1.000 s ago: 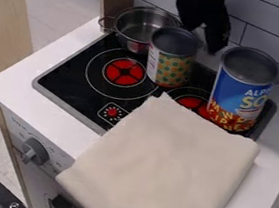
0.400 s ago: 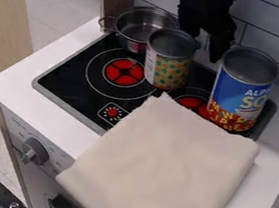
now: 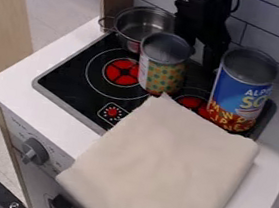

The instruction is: Move the can the lower left corner of the burner

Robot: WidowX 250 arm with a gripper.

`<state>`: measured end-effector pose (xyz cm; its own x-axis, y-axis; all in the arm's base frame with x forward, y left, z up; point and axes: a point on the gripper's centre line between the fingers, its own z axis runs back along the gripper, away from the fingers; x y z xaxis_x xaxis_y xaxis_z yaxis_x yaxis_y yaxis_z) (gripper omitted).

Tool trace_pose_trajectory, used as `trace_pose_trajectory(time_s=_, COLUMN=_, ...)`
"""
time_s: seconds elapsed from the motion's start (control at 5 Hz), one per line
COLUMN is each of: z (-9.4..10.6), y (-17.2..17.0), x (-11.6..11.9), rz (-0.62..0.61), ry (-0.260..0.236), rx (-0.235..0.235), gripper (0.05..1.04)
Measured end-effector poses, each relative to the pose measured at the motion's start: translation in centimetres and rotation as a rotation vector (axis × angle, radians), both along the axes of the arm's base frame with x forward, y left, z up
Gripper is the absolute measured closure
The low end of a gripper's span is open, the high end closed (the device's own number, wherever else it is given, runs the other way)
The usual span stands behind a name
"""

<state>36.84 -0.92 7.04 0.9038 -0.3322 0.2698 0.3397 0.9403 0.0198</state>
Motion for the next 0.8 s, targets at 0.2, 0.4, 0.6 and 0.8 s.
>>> trace_pose_trajectory(time_s=0.2, z=0.4, y=0.1, x=-0.7, rz=-0.030, ry=-0.033, rx=0.015, gripper=0.086)
trace_pose_trajectory(time_s=0.4, z=0.4, y=0.1, x=-1.5, rz=-0.051, ry=-0.040, rx=0.025, gripper=0.086)
trace_pose_trajectory(time_s=0.6, z=0.8, y=0.2, x=-2.3, rz=-0.075, ry=-0.049, rx=0.038, gripper=0.086)
trace_pose_trajectory(time_s=0.8, z=0.5, y=0.5, x=-2.6, rz=-0.105, ry=-0.060, rx=0.067, gripper=0.086)
